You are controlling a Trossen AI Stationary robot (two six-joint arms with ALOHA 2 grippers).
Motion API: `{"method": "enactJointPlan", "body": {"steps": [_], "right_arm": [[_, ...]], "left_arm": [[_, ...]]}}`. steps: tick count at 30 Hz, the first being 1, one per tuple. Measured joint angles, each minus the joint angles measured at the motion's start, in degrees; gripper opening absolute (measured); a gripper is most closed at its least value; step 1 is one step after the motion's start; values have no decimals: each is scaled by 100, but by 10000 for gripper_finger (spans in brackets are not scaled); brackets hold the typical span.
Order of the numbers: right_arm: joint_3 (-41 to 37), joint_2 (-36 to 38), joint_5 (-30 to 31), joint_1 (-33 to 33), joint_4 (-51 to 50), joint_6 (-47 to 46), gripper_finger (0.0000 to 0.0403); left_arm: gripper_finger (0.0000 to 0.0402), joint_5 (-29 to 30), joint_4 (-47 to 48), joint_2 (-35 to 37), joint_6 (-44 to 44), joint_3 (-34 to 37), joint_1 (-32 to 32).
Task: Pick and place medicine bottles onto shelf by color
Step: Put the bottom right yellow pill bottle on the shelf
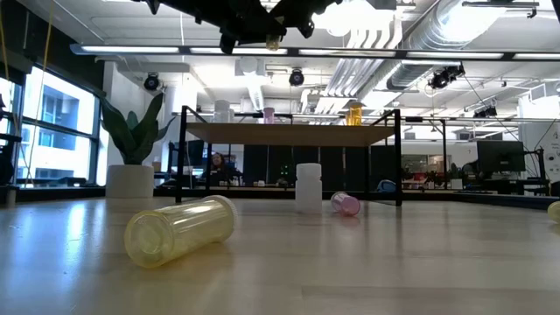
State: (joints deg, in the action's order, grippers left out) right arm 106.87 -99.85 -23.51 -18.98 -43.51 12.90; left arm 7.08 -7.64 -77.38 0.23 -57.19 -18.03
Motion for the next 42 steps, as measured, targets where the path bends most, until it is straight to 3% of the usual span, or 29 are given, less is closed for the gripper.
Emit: {"method": "enactJointPlan", "body": {"steps": [18,25,42], "right_arm": [[0,11,109,0,33,-69,99],[0,13,631,-2,-66,-250,99],[0,36,1391,-501,-88,-1424,99]], "left_arm": [[158,97,17,115,-85,-2,6],[189,518,405,331,97,-2,8],[192,1333,701,1104,808,-2,-123]]}}
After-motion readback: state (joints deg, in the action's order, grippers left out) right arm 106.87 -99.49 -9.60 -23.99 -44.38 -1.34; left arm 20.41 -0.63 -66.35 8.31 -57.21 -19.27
